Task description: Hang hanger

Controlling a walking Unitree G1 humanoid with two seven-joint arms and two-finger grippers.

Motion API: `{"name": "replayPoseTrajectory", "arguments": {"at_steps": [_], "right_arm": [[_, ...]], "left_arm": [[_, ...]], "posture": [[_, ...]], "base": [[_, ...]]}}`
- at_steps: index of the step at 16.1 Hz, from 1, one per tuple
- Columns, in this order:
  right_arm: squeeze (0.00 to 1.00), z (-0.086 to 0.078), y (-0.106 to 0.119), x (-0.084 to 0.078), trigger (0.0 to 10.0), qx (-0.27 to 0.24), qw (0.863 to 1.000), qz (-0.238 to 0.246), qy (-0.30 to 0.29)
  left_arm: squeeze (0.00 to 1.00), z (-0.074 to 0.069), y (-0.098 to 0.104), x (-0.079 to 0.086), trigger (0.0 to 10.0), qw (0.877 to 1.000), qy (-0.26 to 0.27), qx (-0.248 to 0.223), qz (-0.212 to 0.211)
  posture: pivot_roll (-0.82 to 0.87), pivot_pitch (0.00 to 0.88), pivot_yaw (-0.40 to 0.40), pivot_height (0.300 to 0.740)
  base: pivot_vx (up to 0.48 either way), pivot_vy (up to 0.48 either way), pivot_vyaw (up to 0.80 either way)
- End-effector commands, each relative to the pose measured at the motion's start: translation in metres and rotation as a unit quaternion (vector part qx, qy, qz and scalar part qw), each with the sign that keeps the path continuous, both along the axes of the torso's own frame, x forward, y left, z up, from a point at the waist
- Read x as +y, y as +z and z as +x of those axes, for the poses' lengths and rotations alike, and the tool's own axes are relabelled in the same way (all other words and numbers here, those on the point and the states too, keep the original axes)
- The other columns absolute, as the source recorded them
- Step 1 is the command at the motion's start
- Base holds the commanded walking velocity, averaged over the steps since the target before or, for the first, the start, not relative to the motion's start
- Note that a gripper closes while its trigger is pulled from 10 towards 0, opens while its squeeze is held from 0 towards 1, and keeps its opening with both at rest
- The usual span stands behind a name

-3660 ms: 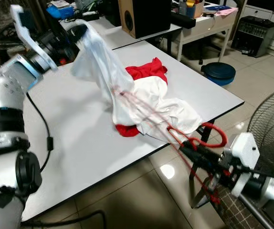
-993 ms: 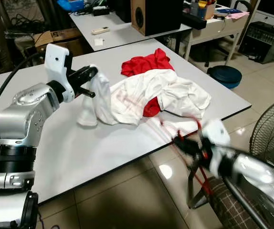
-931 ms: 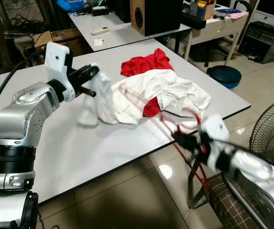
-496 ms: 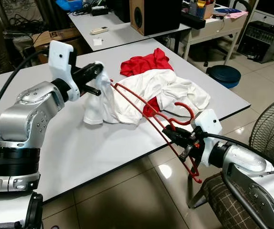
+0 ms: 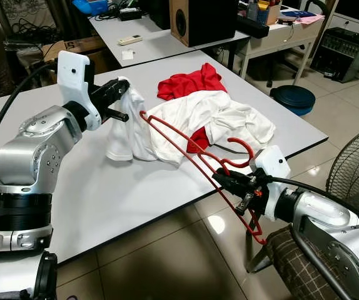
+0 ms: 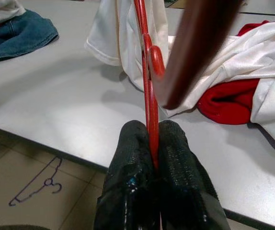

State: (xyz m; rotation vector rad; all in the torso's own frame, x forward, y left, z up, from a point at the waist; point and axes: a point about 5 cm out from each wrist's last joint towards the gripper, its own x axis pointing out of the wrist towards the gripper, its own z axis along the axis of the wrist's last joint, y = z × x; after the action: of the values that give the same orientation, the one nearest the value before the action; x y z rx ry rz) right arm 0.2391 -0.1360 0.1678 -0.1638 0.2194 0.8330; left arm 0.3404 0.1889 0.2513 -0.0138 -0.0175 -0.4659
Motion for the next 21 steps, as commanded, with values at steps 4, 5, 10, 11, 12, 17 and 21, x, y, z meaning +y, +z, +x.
{"name": "replayPoseTrajectory", "arguments": {"at_steps": [4,5,10,11,12,17,21], "right_arm": [[0.0,0.014,0.004,0.004,10.0,-0.014,1.0,0.001,-0.011],[0.0,0.016,0.005,0.004,10.0,-0.016,1.0,0.002,-0.017],[0.0,0.021,0.004,0.005,10.0,-0.014,0.999,0.007,-0.029],[0.0,0.021,0.006,0.007,10.0,-0.024,0.999,0.017,-0.028],[0.0,0.022,0.008,0.007,10.0,-0.031,0.999,0.022,-0.028],[0.0,0.026,0.023,0.014,10.0,-0.071,0.996,0.056,-0.025],[0.0,0.02,-0.006,0.015,10.0,-0.016,1.0,0.014,-0.006]], "left_arm": [[0.0,-0.007,0.004,-0.014,0.0,0.999,-0.033,-0.001,0.0],[0.0,-0.008,0.004,-0.014,0.0,0.999,-0.034,0.0,0.0],[0.0,-0.01,0.005,-0.004,0.0,1.0,-0.01,0.0,0.009],[0.0,-0.01,0.006,-0.004,0.0,1.0,-0.015,0.002,0.007],[0.0,-0.011,0.005,-0.006,0.0,1.0,-0.02,0.004,0.008],[0.0,-0.014,-0.003,-0.015,0.0,0.998,-0.051,0.029,0.016],[0.0,-0.02,0.02,-0.013,0.0,0.996,-0.09,0.01,-0.026]], "posture": [[-0.09,0.0,0.054,0.74],[-0.09,0.0,0.054,0.74],[-0.07,0.0,0.04,0.74],[-0.07,0.0,0.041,0.74],[-0.07,0.0,0.042,0.74],[-0.07,0.0,0.043,0.74],[-0.07,0.0,0.038,0.74]], "base": [[0.0,0.0,0.0],[0.0,0.0,0.0],[0.0,0.0,0.0],[0.0,0.0,0.0],[0.0,0.0,0.0],[0.0,0.0,0.0],[0.0,0.0,0.0]]}}
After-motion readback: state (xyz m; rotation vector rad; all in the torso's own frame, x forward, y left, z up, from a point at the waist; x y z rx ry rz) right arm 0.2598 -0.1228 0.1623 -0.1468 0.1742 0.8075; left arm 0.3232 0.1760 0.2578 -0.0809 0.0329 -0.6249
